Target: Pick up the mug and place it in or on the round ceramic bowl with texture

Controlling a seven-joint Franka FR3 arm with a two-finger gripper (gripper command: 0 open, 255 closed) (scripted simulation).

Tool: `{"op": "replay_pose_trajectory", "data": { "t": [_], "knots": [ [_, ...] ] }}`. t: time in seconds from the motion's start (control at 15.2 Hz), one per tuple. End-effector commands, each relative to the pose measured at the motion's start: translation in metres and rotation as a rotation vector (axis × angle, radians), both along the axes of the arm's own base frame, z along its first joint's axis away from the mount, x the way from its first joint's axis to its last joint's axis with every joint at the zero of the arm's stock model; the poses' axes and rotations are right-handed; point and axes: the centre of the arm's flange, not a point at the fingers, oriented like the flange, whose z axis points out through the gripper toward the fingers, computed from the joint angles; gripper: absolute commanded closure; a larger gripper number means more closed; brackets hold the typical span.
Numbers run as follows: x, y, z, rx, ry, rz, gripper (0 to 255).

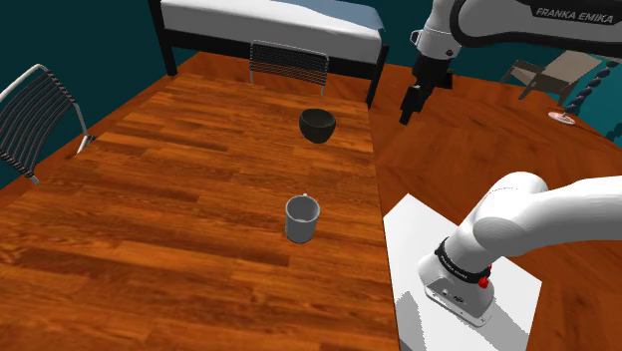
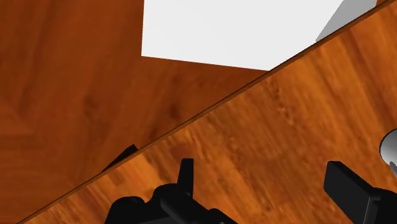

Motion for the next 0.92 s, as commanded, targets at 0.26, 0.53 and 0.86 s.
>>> {"op": "replay_pose_trajectory", "data": {
  "t": [0.26, 0.53, 0.86],
  "knots": [
    [0.005, 0.049, -0.021, -0.004, -0.003, 0.002, 0],
    [0.011, 0.097, -0.042, -0.008, -0.005, 0.004, 0],
    [0.018, 0.158, -0.069, -0.013, -0.008, 0.006, 0]
  ]
}}
